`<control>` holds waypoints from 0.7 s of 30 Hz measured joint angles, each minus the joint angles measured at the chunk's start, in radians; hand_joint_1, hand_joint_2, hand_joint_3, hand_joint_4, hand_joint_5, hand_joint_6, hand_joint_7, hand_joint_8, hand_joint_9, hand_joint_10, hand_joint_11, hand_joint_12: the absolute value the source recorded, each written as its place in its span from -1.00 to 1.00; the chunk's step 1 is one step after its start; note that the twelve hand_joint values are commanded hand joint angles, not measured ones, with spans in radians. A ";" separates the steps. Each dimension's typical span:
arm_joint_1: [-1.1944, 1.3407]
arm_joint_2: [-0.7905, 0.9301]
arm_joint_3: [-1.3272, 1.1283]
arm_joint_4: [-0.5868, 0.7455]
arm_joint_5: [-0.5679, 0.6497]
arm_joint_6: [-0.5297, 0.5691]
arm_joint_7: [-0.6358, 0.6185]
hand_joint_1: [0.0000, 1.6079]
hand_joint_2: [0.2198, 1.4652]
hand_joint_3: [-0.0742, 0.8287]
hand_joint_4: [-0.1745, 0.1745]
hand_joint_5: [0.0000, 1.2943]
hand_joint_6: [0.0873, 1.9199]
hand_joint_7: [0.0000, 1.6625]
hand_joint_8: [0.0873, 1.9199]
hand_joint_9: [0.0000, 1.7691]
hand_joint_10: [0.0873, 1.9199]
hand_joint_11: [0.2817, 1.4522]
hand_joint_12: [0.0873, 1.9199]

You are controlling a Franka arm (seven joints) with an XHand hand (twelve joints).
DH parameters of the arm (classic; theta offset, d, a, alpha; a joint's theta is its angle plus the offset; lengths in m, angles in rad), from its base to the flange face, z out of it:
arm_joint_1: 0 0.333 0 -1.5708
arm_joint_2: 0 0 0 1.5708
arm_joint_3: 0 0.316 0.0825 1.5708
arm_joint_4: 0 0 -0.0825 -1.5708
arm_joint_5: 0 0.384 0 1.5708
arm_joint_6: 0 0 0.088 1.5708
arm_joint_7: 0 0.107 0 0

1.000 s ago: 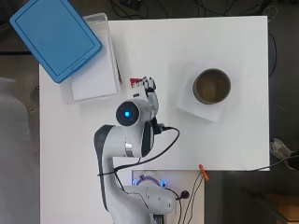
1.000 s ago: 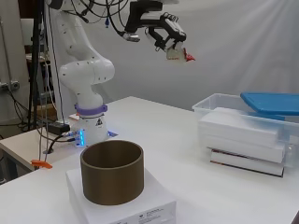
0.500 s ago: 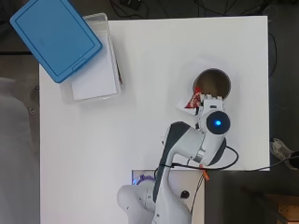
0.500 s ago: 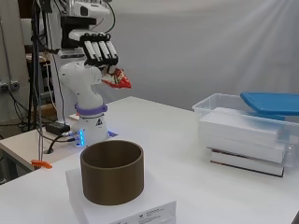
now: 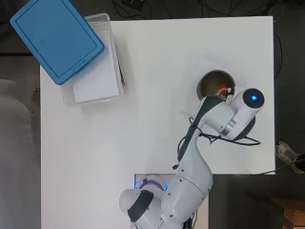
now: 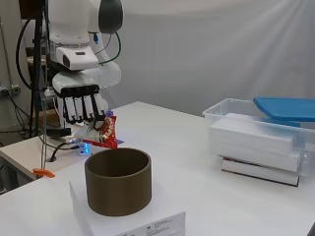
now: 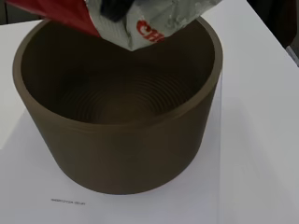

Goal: Teleoperate dual arm-hand system to remove items from a box

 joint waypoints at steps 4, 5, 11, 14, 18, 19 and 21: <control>0.250 -0.059 -0.264 0.016 -0.077 -0.011 0.056 0.31 0.52 -0.82 0.19 0.37 0.18 0.25 1.00 0.42 1.00 0.32 1.00; 0.372 -0.084 -0.364 0.015 -0.085 -0.007 0.058 0.28 0.54 -0.82 0.34 0.34 0.20 0.22 1.00 0.41 1.00 0.25 0.99; 1.027 -0.149 -0.743 0.016 -0.115 0.018 0.043 0.22 0.56 -0.83 0.77 0.29 0.24 0.19 1.00 0.42 1.00 0.20 0.98; 1.169 -0.174 -0.864 0.017 -0.128 0.033 0.036 0.24 0.56 -0.84 0.64 0.30 0.24 0.18 1.00 0.41 1.00 0.19 0.97; 1.125 -0.216 -0.926 0.006 -0.159 0.044 0.044 0.26 0.55 -0.84 0.51 0.32 0.21 0.19 1.00 0.42 1.00 0.21 0.98; 1.084 -0.237 -0.905 0.001 -0.175 0.042 0.052 0.27 0.55 -0.84 0.44 0.33 0.20 0.20 1.00 0.42 1.00 0.22 0.98; 0.998 -0.278 -0.845 -0.012 -0.204 0.037 0.065 0.29 0.54 -0.84 0.28 0.35 0.18 0.19 1.00 0.41 1.00 0.22 0.98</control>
